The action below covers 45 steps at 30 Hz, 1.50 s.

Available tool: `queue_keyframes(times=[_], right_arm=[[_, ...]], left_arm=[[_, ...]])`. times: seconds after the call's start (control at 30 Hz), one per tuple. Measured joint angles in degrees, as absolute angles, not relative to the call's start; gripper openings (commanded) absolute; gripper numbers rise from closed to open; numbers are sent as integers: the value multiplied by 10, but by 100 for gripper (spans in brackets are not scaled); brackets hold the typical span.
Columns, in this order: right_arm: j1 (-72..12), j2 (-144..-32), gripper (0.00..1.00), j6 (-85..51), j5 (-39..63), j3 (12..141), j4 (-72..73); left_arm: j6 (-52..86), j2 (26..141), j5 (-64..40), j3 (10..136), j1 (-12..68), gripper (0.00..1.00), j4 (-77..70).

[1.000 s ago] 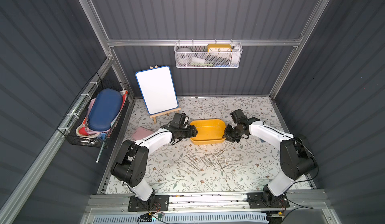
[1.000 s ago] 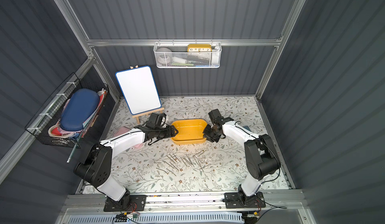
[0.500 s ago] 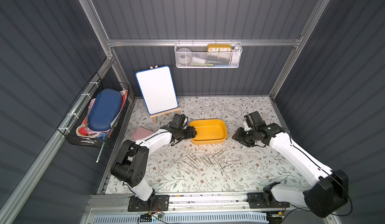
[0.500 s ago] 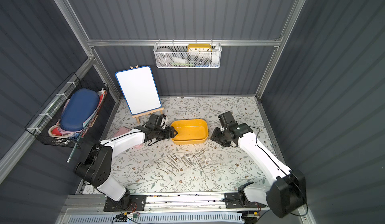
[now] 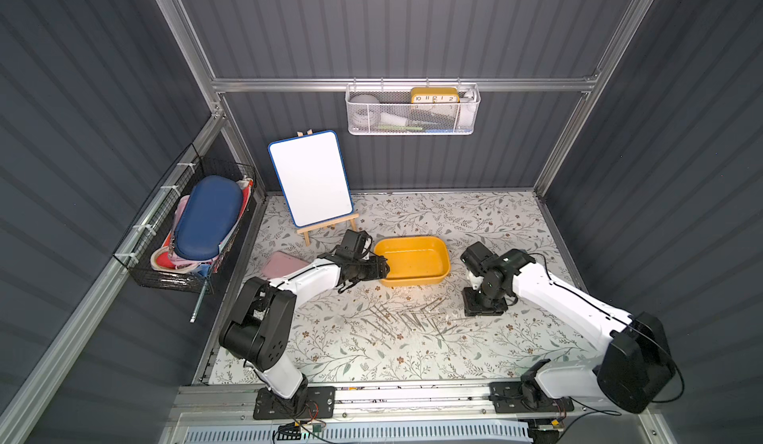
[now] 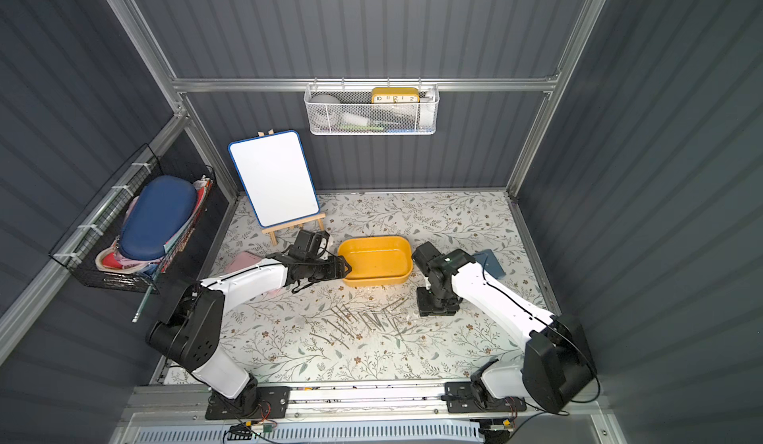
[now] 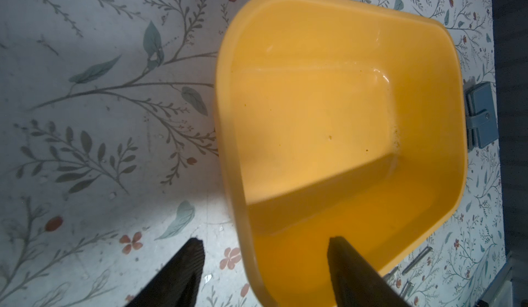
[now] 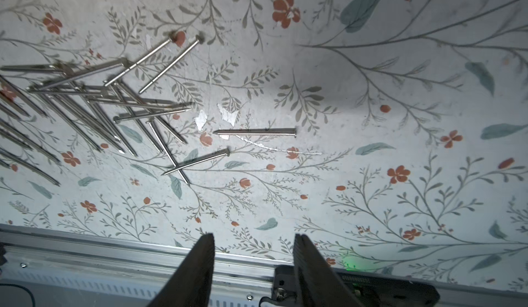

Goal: Put the nails on the desktop into the storage box
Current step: Pick up the nail from the center of the board.

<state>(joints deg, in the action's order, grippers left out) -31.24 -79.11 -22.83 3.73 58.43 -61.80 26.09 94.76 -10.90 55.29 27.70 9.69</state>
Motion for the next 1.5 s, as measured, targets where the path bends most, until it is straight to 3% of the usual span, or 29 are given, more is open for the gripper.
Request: queue_keyframes(times=[0.3, 0.47, 0.8, 1.0, 1.5], right_arm=[[-410, -878, 52, -98, -62, 761, -679], [-414, -875, 54, 1, -116, 711, -648], [-410, -831, 54, 178, -77, 575, -571], [-409, -836, 54, 217, -64, 503, -512], [-371, -874, 51, 254, -77, 488, -430]], left_arm=[[251, 949, -120, 553, 274, 73, 88], [249, 956, -128, 553, 274, 73, 77], [233, 980, -150, 557, 272, 73, 69], [225, 980, -155, 557, 267, 73, 64], [219, 985, -165, 557, 262, 73, 60]])
